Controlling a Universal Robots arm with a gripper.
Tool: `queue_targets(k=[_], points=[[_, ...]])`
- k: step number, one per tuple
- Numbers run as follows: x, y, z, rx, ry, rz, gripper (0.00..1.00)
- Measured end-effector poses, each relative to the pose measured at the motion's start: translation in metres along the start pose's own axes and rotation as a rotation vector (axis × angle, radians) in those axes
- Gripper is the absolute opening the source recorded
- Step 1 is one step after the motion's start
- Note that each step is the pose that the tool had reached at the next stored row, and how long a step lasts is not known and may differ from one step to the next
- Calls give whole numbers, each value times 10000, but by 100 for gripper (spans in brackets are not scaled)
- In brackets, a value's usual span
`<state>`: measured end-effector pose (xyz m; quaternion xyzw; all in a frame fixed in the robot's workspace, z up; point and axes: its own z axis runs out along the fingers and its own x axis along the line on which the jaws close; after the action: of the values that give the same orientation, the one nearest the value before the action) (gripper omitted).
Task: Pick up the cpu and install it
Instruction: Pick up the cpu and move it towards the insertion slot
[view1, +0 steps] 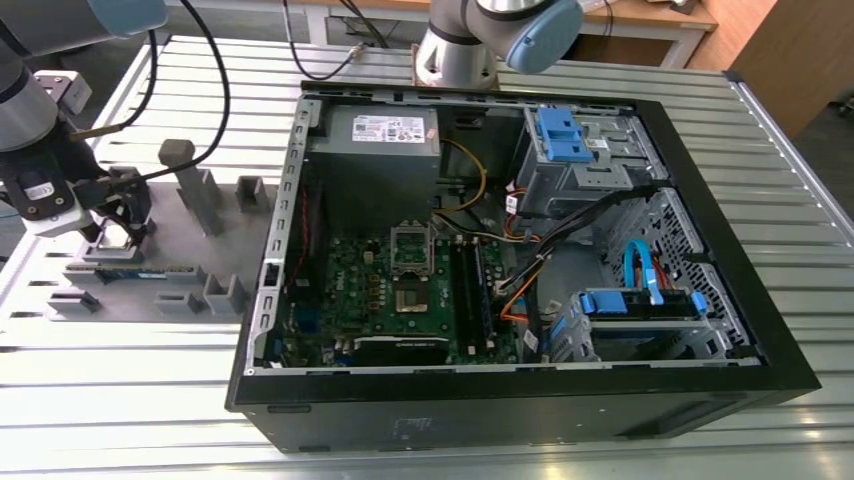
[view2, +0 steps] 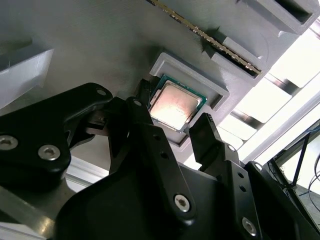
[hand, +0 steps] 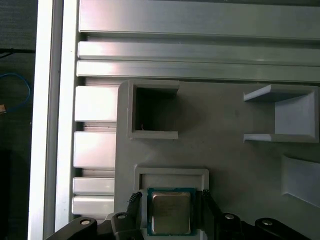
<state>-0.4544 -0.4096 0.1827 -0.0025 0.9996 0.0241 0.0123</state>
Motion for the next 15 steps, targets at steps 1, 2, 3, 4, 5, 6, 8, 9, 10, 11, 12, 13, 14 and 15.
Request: queue_targets(k=[1,2,3,4,5,6,8,9,10,11,12,13,14,15], points=[[0,0,0,-1,2,-48,59],[0,0,1,-2,5,-104,59],[0,0,1,-2,7,-152,59],[0,0,1,-3,10,-195,59],[0,0,1,-4,10,-216,59],[0,0,1,-5,11,-233,59],[0,0,1,-7,16,-330,59],[0,0,1,-8,19,-386,59],[0,0,2,-9,20,-431,59],[0,0,2,-8,22,-453,59],[0,0,2,-6,22,-454,59],[0,0,5,-4,22,-454,59],[1,2,7,-4,22,-454,59],[1,2,7,-4,22,-454,59]])
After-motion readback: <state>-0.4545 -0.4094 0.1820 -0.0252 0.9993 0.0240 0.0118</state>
